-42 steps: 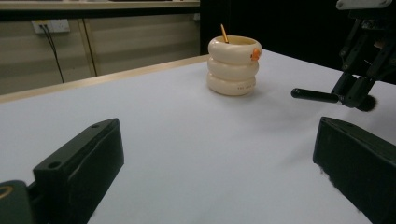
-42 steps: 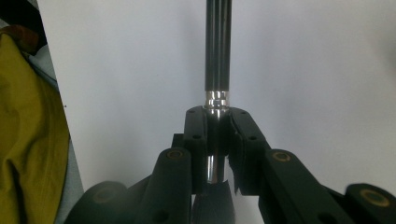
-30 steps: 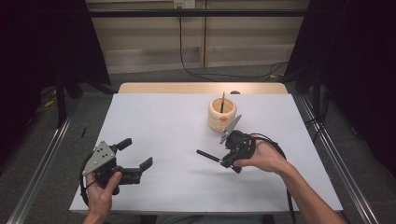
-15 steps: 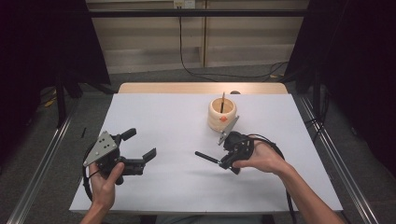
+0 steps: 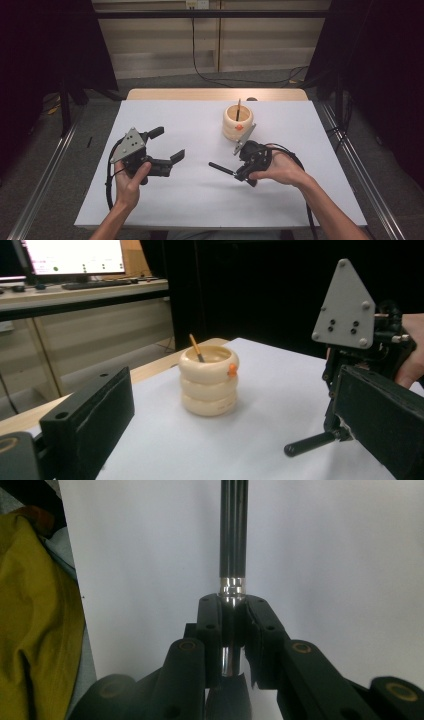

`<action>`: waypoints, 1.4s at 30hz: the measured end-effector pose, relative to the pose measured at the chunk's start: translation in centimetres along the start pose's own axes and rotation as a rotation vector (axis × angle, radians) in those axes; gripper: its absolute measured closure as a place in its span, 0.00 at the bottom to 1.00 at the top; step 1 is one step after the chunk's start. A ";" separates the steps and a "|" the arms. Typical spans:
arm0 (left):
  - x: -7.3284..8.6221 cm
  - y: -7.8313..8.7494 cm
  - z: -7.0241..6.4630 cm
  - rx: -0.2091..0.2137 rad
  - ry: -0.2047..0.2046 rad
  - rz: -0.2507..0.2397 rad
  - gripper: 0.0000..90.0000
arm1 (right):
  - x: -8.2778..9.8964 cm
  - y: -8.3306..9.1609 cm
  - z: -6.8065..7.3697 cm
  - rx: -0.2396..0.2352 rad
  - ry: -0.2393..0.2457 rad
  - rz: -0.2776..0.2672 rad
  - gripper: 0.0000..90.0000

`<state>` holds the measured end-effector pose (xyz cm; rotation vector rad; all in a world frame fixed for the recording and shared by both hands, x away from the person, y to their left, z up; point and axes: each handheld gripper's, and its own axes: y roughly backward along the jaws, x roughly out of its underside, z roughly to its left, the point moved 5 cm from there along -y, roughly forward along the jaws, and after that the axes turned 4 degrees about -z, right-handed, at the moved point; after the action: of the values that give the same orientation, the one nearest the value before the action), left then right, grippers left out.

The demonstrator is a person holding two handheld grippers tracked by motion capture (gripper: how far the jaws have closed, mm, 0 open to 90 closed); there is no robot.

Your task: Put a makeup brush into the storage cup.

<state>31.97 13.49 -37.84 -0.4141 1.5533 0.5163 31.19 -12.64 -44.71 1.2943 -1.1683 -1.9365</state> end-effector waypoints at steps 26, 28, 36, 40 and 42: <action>0.0 -6.5 -1.7 0.249 -0.011 0.169 0.02 | -0.3 0.0 0.0 -0.014 0.016 0.008 0.87; 0.0 -6.9 -1.8 0.257 -0.038 0.207 0.02 | -0.4 0.0 0.0 -0.020 0.020 0.014 0.87; 0.5 -8.1 -2.5 0.325 -0.088 0.332 0.02 | -1.0 -0.1 -0.2 -0.022 0.040 0.024 0.87; 1.4 -8.3 -2.9 0.371 -0.105 0.403 0.03 | -1.1 0.1 -0.1 -0.016 0.045 0.021 0.87; 1.8 -8.3 -3.1 0.382 -0.116 0.427 0.02 | -1.0 0.0 -0.1 -0.016 0.049 0.024 0.87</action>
<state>33.91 5.00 -40.20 0.2425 1.5875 0.5414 31.64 -11.89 -44.24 1.3060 -1.1375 -1.8826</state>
